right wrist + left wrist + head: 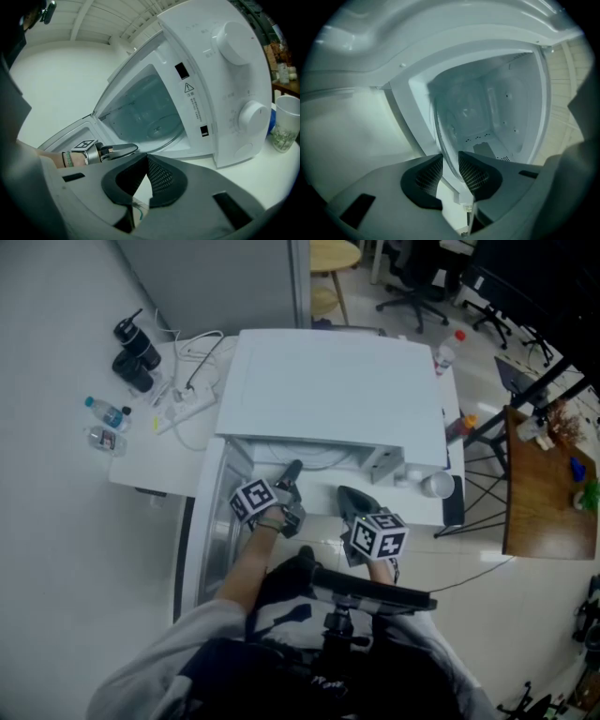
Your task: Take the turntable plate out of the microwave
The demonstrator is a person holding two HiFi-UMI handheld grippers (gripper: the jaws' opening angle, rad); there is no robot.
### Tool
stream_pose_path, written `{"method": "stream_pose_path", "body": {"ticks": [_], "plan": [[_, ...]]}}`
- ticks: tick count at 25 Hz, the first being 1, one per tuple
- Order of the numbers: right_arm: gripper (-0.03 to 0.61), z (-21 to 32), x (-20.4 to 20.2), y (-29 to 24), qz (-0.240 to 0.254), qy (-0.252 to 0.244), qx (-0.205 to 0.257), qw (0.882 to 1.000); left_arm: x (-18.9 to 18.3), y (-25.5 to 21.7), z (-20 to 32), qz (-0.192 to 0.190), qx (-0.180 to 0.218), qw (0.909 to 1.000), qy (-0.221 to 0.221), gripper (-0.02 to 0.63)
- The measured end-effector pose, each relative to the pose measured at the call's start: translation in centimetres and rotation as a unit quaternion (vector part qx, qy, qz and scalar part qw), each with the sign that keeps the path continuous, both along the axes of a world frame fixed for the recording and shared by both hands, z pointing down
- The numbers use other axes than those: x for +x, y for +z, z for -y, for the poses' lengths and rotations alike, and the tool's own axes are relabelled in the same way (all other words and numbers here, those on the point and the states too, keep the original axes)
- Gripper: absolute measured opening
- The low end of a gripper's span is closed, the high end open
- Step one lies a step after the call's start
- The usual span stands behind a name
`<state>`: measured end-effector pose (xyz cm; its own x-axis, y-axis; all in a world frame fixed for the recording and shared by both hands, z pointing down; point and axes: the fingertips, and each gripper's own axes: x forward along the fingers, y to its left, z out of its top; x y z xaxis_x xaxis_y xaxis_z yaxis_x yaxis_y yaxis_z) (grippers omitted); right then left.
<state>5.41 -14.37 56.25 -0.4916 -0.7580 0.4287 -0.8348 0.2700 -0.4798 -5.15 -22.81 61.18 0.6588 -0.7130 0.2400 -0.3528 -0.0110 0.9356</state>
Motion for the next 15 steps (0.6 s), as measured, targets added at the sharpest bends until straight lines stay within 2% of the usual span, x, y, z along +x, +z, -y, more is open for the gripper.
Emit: {"method": "stream_pose_path", "body": {"ticks": [8,15], "plan": [[0.009,0.1,0.2,0.1,-0.004,-0.003,0.003,1.0,0.0,0.4,0.0,-0.027,-0.009,0.9994,-0.022,0.043],[0.009,-0.4,-0.3,0.6,-0.005,-0.01,-0.003,1.0,0.1,0.4,-2.0,-0.035,-0.015,0.9989,-0.026,0.037]]}}
